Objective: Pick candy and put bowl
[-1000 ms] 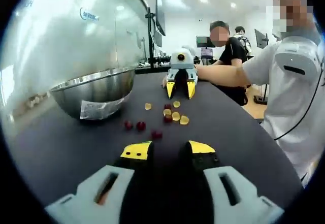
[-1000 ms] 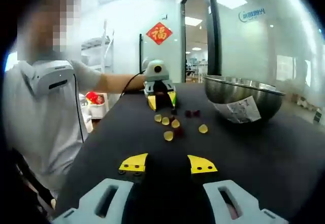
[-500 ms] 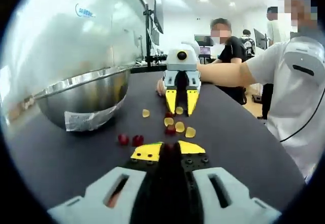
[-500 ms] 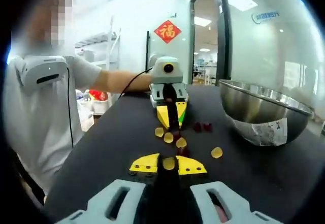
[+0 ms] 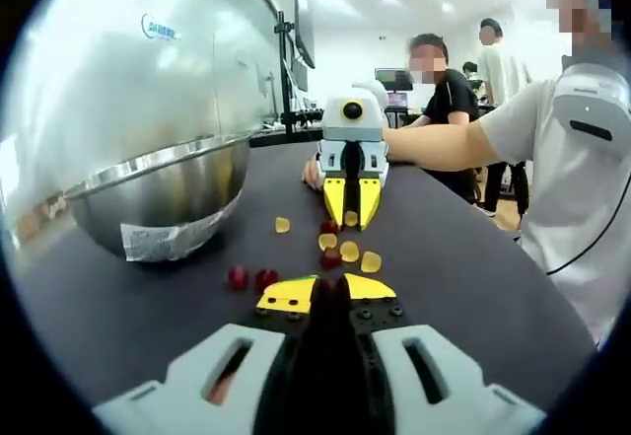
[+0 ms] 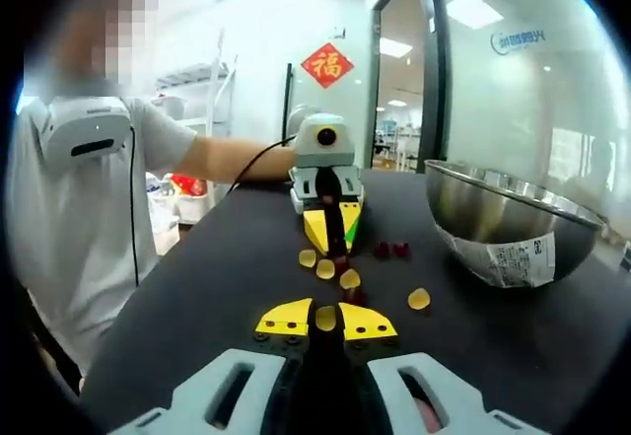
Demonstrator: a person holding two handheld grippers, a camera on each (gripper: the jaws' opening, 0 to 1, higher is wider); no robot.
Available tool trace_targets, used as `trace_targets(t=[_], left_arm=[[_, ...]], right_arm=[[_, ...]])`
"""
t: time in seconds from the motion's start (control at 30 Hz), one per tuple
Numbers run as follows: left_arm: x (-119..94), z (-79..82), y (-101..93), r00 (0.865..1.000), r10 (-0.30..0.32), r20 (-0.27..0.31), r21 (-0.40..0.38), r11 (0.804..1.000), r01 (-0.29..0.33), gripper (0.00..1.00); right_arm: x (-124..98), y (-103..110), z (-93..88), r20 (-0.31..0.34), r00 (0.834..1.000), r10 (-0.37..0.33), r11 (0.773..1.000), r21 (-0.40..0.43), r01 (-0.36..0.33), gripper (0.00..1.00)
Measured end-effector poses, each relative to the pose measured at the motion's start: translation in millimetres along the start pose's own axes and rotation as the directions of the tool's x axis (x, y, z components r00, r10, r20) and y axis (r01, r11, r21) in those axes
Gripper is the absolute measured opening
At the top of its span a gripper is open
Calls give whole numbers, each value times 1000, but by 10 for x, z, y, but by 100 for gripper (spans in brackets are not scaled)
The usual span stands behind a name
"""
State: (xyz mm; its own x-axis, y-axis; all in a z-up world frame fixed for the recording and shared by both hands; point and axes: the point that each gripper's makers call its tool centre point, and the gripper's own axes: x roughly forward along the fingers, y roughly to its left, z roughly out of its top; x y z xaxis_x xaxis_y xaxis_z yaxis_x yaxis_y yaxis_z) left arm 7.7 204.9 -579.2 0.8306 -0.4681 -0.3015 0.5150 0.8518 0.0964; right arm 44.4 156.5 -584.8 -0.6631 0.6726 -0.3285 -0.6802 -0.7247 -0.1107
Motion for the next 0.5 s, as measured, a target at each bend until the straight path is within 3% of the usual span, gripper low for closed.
trace_targets(t=[0.07, 0.1, 0.13, 0.17, 0.27, 0.3, 0.4, 0.43, 0.5], left_arm=[[-28, 40, 3, 1000, 11, 1, 27, 1000, -11, 2], [-68, 131, 20, 999, 21, 28, 32, 999, -22, 2], [-106, 315, 15, 994, 20, 109, 0, 1000, -20, 2], [-157, 459, 43, 988, 31, 151, -10, 999, -30, 2], [-279, 867, 240, 973, 92, 213, 52, 993, -105, 2], [-314, 1059, 386, 959, 136, 249, 50, 987, -153, 2], [-324, 1237, 895, 928, 299, 222, 93, 941, -325, 2], [-310, 1263, 1076, 915, 340, 216, 83, 928, -364, 2], [-248, 1352, 1271, 898, 360, 252, -22, 930, -367, 3]], right_arm=[[-34, -4, 16, -4, 1000, -16, 1000, -4, 16, 4], [-72, -21, 62, 14, 999, -30, 1000, -8, 30, 4], [-110, -15, 175, 66, 997, -26, 1000, 2, 26, 4], [-164, -19, 279, 105, 994, -19, 1000, 11, 18, 4], [-328, -315, 608, 155, 981, -113, 993, -28, 119, 4], [-369, -414, 760, 178, 975, -134, 989, -43, 144, 4], [-489, -786, 1120, 219, 948, -229, 965, -79, 252, 4], [-511, -973, 1198, 229, 933, -278, 954, -51, 296, 4], [-531, -1403, 1219, 201, 890, -408, 911, 19, 413, 4]])
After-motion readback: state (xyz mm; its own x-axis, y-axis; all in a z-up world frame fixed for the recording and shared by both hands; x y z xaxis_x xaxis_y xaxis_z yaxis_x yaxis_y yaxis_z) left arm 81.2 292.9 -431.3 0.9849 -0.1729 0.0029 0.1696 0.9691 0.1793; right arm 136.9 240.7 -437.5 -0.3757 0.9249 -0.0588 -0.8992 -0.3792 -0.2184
